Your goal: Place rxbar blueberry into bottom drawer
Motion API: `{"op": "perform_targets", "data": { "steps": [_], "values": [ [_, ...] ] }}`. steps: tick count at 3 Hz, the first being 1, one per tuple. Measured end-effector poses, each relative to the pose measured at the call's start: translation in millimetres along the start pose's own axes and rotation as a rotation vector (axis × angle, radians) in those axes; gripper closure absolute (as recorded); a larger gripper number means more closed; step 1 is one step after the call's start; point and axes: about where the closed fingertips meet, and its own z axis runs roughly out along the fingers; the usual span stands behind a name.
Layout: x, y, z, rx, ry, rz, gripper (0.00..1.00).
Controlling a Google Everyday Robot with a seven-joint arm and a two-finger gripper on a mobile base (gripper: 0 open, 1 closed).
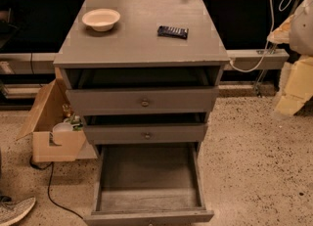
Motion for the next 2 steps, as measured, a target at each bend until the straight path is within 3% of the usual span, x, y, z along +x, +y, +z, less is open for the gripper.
{"op": "perform_targets", "data": {
  "steps": [1, 2],
  "values": [
    [0, 0, 0, 0.0, 0.0, 0.0, 0.0],
    [-4, -11, 4, 0.025, -0.049, 0.024, 0.0]
  ]
}}
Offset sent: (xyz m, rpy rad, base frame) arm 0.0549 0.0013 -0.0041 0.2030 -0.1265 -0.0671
